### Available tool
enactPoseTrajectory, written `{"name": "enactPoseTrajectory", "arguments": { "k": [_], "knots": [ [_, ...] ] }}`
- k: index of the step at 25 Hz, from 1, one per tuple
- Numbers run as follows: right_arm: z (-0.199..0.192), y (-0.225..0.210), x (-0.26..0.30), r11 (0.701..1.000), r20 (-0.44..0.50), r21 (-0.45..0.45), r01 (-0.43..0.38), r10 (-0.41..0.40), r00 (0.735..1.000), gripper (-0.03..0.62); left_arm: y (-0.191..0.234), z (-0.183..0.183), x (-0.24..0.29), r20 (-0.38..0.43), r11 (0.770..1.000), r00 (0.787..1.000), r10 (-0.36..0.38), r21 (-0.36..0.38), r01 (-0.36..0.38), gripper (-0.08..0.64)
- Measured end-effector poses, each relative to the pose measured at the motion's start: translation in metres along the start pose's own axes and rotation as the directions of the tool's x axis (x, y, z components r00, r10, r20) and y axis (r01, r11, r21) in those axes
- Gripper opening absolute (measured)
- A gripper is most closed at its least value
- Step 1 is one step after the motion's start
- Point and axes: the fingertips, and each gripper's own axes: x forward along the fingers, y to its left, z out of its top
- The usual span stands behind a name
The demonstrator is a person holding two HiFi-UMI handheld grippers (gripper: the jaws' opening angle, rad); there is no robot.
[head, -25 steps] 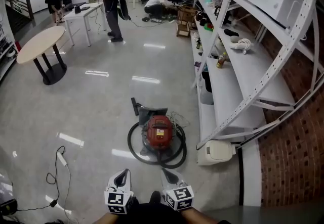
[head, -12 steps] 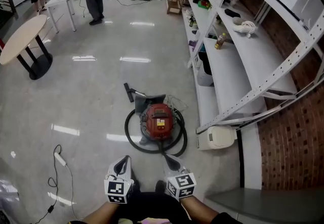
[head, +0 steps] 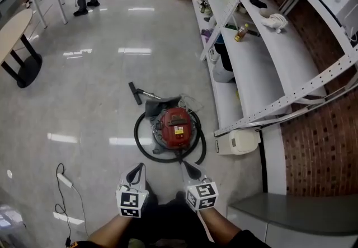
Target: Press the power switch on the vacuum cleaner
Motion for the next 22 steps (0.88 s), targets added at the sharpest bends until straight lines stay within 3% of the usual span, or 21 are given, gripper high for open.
{"name": "enactPoseTrajectory", "arguments": {
  "k": [9, 22],
  "knots": [
    [-0.004, -0.004, 0.039, 1.0, -0.052, -0.005, 0.028, -0.029, 0.998, -0.008, 0.037, -0.002, 0.03, -0.013, 1.0, 1.0, 0.01, 0.004, -0.01, 0.017],
    [-0.056, -0.073, 0.114, 1.0, -0.206, 0.003, -0.007, 0.007, 0.978, -0.008, 0.021, -0.043, 0.113, -0.111, 0.999, 0.993, 0.04, -0.026, -0.043, 0.017]
  ]
}}
